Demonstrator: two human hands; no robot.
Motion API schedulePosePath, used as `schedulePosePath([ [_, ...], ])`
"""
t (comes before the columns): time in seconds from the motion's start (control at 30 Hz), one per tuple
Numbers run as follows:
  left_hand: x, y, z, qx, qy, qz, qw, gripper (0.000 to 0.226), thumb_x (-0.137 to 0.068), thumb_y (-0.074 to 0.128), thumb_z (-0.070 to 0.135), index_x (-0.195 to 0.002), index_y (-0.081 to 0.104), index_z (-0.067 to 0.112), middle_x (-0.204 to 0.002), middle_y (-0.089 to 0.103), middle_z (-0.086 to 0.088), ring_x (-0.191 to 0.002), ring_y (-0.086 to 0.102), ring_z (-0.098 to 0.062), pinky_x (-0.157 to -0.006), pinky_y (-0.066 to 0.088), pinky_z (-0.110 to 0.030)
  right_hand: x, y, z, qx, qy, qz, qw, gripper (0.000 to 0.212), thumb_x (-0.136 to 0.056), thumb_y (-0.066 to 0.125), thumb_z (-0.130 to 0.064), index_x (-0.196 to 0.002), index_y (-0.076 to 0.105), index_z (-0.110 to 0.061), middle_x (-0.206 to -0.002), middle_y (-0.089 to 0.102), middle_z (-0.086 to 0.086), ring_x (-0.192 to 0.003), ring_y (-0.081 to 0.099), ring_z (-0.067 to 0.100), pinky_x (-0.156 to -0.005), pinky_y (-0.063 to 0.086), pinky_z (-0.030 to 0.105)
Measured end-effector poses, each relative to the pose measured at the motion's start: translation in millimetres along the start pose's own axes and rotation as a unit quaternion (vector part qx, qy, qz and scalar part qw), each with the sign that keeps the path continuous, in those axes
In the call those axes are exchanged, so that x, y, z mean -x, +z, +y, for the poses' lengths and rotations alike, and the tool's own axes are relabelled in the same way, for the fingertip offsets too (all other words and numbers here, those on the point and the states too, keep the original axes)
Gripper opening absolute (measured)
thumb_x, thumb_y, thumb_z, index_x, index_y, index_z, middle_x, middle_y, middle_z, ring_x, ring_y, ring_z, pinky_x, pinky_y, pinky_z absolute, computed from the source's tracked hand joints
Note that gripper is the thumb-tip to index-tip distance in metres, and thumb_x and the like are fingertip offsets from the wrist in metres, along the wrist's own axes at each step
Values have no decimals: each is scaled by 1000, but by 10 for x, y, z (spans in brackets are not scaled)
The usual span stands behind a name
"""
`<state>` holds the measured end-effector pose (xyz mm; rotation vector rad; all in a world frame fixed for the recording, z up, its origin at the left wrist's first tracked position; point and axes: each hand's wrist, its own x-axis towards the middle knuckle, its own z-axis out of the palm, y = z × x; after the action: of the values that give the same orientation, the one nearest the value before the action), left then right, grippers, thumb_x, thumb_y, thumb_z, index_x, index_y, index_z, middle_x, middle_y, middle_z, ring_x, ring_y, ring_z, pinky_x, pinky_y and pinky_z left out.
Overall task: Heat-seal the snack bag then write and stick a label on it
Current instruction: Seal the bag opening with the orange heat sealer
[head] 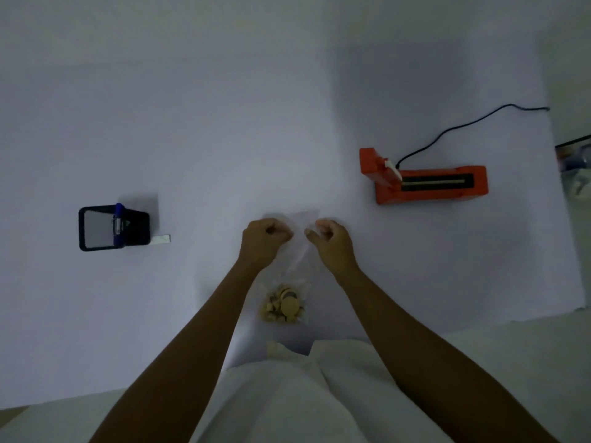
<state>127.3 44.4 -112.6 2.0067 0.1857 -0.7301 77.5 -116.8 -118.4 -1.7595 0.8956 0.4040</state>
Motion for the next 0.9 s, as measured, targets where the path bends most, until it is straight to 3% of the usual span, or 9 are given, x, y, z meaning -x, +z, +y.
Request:
schedulePosePath([
  [0.13,182,-64,115,66,15,-85,994,4,-80,77,11,-79,75,14,-83,75,-1,-78,69,-12,-74,52,-22,196,-213,17,-60,0,-27,998,41,-86,75,-29,-122,61,-15,-110,62,-1,-100,60,13,-90,50,27],
  [0.23,342,-69,259,139,18,-136,981,9,-81,74,3,-88,71,-2,-88,76,-15,-86,73,-25,-82,57,-30,412,-389,23,-108,-45,-39,992,16,-89,71,-14,-100,73,-3,-91,72,5,-81,67,8,-80,52,23],
  [0.37,532,43,516,196,6,-176,965,13,-86,68,3,-96,67,-6,-95,73,-26,-89,73,-34,-82,56,-35,687,-644,42,-164,-67,-4,984,13,-90,68,-9,-92,72,4,-78,72,12,-68,66,9,-72,54,18],
  [0.5,659,330,734,230,-13,-187,955,25,-93,62,12,-108,66,-7,-101,73,-23,-91,73,-30,-83,57,-38,807,-1026,79,-181,-80,15,980,12,-90,69,-11,-90,73,1,-73,71,10,-68,66,17,-76,57,33],
  [0.67,716,846,1001,259,-40,-181,948,27,-95,59,18,-110,67,-4,-105,74,-17,-96,72,-30,-88,55,-45,740,-1551,166,-206,-81,26,975,12,-90,70,-16,-86,74,-6,-74,71,9,-73,68,24,-83,58,43],
  [0.9,699,1733,1392,314,-90,-141,934,23,-95,58,16,-110,68,2,-106,74,-15,-97,72,-28,-74,56,-38,457,-2344,459,-183,-62,-4,981,19,-92,67,-25,-86,75,-9,-82,76,10,-80,71,21,-82,55,36],
])
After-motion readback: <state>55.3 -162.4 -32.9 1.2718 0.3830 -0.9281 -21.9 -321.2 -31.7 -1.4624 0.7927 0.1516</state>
